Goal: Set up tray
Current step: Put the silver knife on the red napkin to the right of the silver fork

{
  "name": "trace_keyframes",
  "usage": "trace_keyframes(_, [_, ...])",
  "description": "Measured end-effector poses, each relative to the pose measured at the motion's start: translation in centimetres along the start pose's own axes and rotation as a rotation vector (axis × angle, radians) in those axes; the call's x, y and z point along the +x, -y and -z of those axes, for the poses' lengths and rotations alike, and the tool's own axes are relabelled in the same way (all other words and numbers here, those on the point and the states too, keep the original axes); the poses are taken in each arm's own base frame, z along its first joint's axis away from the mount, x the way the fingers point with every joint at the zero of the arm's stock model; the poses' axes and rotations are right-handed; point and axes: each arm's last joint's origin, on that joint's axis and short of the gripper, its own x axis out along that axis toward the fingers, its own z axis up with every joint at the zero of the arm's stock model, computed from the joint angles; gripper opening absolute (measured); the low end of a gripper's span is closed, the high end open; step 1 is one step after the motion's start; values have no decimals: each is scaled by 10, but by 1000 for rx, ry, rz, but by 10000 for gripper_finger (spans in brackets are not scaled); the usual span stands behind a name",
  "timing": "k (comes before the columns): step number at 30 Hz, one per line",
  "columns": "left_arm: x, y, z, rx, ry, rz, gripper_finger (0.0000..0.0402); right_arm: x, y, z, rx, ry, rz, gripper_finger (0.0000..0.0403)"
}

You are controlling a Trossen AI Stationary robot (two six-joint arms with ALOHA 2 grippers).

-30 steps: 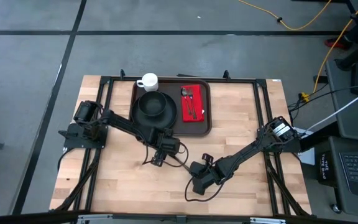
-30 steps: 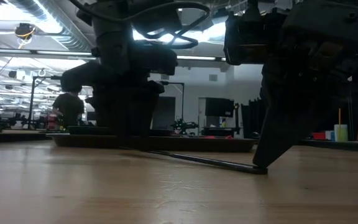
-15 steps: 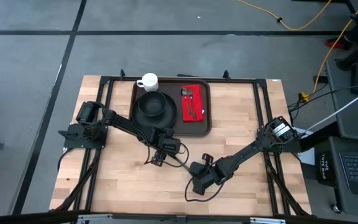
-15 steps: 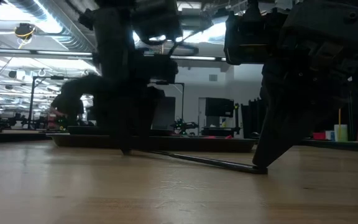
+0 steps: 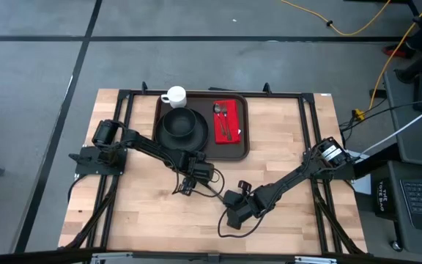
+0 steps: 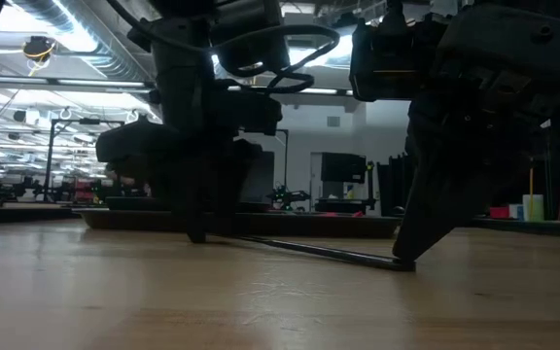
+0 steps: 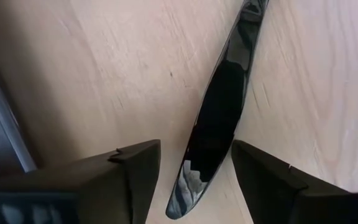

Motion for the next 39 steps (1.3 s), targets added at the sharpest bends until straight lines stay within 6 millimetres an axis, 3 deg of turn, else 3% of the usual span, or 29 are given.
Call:
trace_keyframes(19, [0,1,2,12,-16,20,94,0,0,0,-1,-1,0,3])
trace_keyframes(39, [-12,-2,-9,23,-43,18,86,-2,-5,-6,-11,56,15,6])
